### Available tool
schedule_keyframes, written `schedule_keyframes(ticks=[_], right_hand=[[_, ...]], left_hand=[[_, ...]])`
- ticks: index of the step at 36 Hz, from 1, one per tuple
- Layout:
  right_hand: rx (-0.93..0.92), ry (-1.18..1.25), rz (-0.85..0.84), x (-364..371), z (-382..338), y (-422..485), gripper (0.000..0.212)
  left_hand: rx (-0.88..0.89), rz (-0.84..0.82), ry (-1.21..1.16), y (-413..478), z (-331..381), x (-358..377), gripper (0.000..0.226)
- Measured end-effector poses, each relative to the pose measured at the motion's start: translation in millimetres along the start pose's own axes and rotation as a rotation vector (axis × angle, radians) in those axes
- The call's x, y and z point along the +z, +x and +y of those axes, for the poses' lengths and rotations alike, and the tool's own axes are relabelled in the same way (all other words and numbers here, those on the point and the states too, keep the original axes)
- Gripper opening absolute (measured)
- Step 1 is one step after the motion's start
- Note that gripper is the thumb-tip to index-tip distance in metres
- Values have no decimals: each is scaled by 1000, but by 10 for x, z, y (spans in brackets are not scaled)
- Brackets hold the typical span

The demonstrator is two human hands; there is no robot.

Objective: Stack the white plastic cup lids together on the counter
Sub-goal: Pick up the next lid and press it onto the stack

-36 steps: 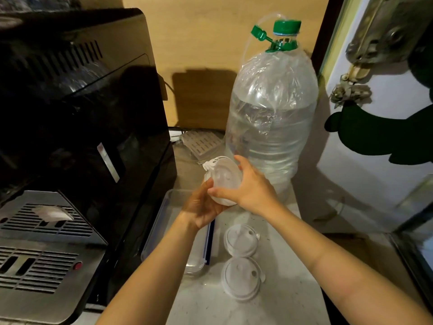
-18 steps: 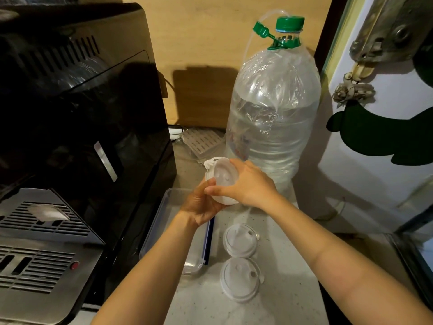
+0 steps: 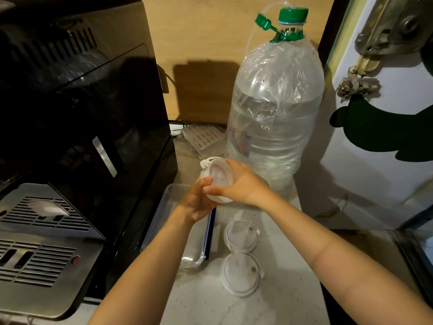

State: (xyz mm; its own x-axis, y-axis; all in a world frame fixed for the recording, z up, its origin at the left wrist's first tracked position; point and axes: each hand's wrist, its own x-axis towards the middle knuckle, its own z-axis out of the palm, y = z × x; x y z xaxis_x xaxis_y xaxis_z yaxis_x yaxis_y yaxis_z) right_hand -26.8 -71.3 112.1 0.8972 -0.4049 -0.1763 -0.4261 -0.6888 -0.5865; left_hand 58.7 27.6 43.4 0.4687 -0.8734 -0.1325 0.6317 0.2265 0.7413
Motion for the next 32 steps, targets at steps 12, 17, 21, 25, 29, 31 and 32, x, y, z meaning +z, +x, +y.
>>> schedule_keyframes(ticks=[12, 17, 21, 25, 29, 31, 32], right_hand=[[100, 40, -168, 167, 652, 24, 114], [150, -123, -275, 494, 841, -3, 107], [181, -308, -332, 724, 881, -17, 107], [204, -429, -366, 883, 854, 6, 103], [237, -494, -375, 977, 798, 29, 104], [238, -522, -378, 1010, 785, 37, 101], [239, -537, -377, 1025, 783, 43, 100]], left_hand=[[-27, 87, -23, -186, -81, -63, 110], [-36, 96, 5, -239, -97, -79, 99], [-46, 103, 15, -286, -96, -94, 98], [-69, 102, 22, -334, -102, -130, 99], [-85, 111, 49, -375, -112, -140, 101], [-87, 114, 58, -394, -117, -145, 102], [-87, 112, 62, -404, -117, -147, 102]])
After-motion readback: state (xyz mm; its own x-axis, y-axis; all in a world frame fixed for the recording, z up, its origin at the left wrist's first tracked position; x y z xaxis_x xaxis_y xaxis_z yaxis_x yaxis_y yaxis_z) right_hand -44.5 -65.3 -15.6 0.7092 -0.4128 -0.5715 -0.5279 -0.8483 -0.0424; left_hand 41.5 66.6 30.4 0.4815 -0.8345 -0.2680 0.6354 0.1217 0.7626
